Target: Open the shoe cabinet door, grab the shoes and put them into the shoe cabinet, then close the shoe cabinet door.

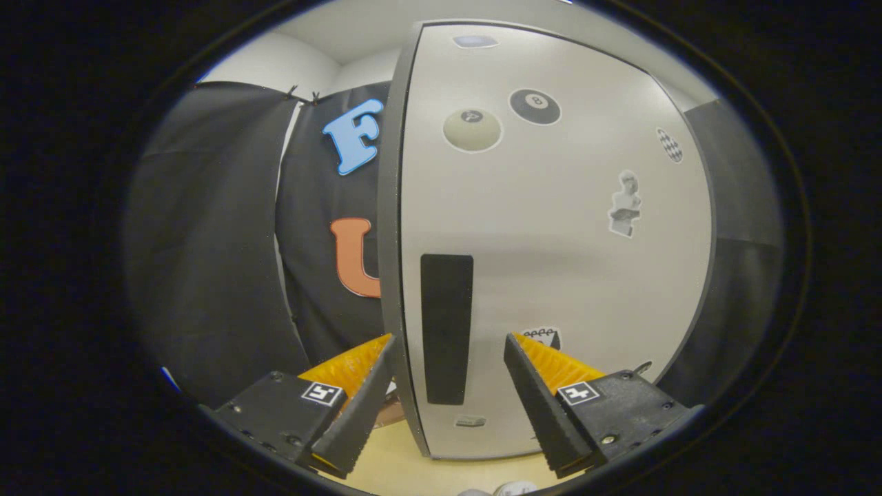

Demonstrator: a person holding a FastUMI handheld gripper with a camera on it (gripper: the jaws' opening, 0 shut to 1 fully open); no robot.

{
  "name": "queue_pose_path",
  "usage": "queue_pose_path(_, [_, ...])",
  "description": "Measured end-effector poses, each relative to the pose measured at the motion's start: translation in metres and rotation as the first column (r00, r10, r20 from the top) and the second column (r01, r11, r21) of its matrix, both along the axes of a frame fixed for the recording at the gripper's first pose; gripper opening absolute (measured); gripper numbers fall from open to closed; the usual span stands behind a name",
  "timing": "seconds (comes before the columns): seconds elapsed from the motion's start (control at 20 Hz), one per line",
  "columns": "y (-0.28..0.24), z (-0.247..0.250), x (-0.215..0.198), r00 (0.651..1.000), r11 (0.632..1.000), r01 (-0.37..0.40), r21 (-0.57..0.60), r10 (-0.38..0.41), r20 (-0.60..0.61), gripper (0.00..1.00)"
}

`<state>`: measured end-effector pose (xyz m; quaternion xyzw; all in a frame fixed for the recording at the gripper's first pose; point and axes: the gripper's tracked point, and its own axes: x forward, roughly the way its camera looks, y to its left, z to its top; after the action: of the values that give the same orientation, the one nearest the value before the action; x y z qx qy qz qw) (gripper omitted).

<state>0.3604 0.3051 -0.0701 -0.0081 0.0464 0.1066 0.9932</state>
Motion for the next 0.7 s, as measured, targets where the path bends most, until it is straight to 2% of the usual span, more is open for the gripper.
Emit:
queue_pose_path(0.1, [0.0015, -0.0019, 0.0048, 1.000, 1.000, 0.009, 0.003, -0.009, -0.005, 0.93])
queue_pose_path(0.25, [0.0039, -0.0063, 0.0080, 1.000, 1.000, 0.012, 0.012, -0.012, -0.024, 0.79])
queue_pose_path(0.4, [0.0001, -0.0053, 0.0113, 0.999, 0.999, 0.046, 0.017, -0.046, -0.016, 0.71])
queue_pose_path(0.6, [0.0050, -0.0081, 0.0097, 0.999, 0.998, 0.037, 0.046, -0.036, -0.027, 0.48])
queue_pose_path(0.7, [0.0020, -0.0085, 0.0082, 0.998, 0.999, 0.038, 0.017, -0.038, -0.040, 0.38])
